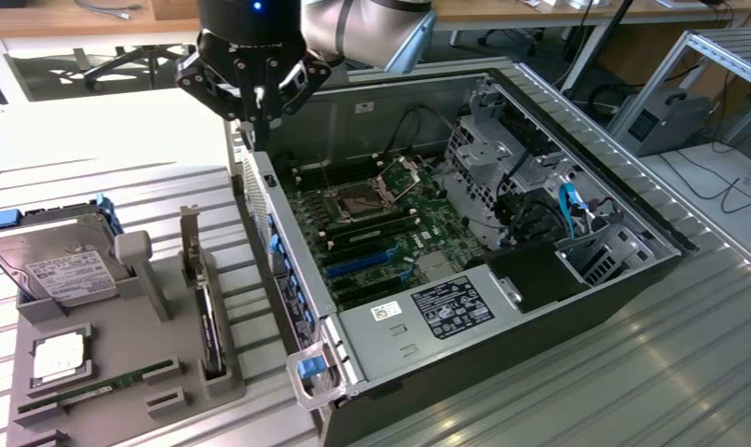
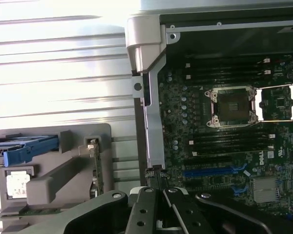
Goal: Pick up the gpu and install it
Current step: 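Reach for the gpu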
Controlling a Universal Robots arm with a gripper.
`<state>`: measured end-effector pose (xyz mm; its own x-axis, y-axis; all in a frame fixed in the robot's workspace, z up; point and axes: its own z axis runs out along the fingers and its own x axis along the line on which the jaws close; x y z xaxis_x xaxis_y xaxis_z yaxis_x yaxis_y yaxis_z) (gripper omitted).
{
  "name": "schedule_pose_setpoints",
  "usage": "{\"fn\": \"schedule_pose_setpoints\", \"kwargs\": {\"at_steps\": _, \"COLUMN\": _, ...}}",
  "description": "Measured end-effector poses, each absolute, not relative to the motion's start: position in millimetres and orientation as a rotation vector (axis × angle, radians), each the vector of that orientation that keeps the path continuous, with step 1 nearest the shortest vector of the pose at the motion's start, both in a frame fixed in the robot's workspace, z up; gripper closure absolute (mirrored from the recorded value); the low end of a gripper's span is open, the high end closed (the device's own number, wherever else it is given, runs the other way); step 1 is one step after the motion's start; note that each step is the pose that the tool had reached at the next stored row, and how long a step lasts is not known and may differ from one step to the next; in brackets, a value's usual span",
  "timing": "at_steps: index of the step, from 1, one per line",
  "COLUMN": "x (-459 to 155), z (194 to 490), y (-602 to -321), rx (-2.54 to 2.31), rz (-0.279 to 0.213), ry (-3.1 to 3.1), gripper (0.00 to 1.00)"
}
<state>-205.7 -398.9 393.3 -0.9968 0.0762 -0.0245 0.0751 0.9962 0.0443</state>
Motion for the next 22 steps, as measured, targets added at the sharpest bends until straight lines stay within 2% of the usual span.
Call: {"fn": "schedule_pose_setpoints", "kwargs": {"at_steps": 22, "x": -214.4, "z": 393.3, "y": -398.9, "rx": 0.118, "rz": 0.068, "ry": 3.112, "gripper": 0.89}}
